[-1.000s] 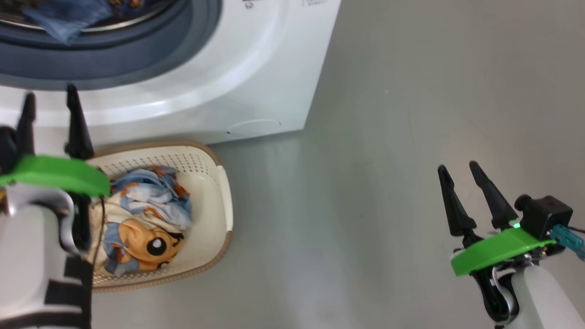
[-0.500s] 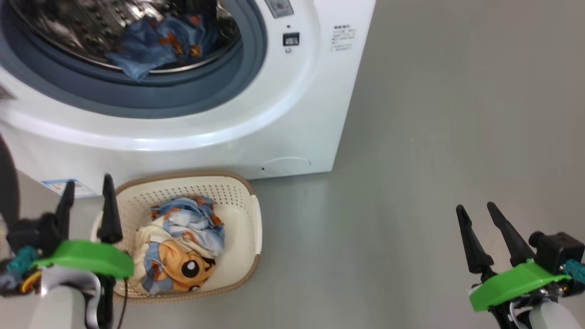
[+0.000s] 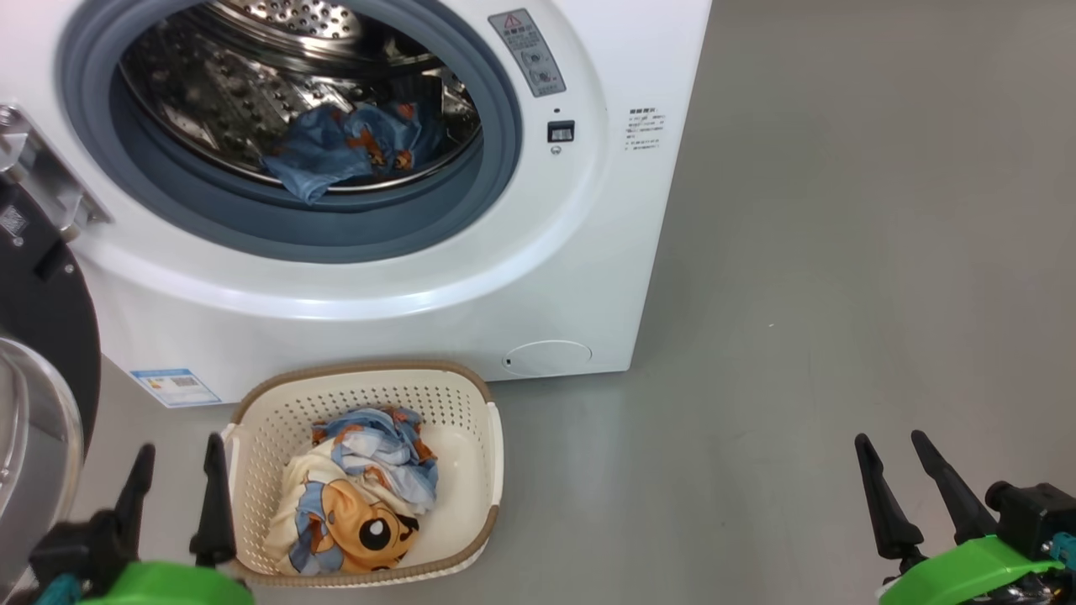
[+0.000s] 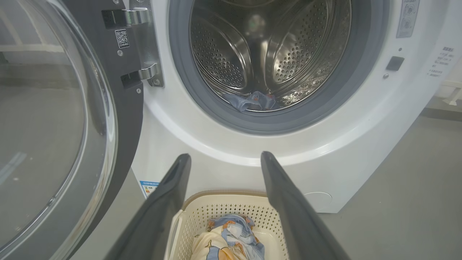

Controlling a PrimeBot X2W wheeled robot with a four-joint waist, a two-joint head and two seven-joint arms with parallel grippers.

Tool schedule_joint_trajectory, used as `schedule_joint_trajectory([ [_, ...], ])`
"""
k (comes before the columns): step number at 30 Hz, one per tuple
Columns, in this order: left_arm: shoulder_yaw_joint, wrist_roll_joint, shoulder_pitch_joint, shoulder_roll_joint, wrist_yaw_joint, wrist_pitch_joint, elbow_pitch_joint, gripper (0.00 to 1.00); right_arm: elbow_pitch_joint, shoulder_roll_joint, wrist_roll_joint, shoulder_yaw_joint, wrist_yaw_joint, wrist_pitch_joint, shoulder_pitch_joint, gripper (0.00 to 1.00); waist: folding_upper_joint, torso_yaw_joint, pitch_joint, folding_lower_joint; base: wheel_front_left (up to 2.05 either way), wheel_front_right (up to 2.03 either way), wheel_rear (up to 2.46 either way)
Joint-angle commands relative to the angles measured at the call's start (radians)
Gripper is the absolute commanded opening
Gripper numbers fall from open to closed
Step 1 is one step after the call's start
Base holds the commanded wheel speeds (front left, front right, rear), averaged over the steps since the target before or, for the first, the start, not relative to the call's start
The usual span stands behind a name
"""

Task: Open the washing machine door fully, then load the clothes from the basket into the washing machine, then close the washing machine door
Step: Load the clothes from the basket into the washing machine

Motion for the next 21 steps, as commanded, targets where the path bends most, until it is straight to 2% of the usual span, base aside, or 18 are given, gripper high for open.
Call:
schedule_joint_trajectory([
  [1, 0.041, -0.002, 0.007, 0.018, -0.002, -0.006, -0.035, 1.00, -0.029, -0.021, 0.007, 0.014, 0.002, -0.008, 0.012, 1.00, 0.0000, 0.004, -0.007, 0.0000, 0.00, 0.00, 0.00],
  [9, 0.060, -0.008, 0.096, 0.001, -0.002, -0.006, -0.097, 1.00, -0.042, -0.016, 0.004, -0.010, 0.002, -0.008, 0.037, 1.00, 0.0000, 0.004, -0.020, 0.0000, 0.00, 0.00, 0.00],
  [21, 0.070, -0.004, 0.103, -0.012, -0.002, -0.006, -0.119, 1.00, -0.050, -0.013, 0.003, -0.011, 0.002, -0.008, 0.014, 1.00, 0.0000, -0.006, 0.003, 0.0000, 0.00, 0.00, 0.00],
])
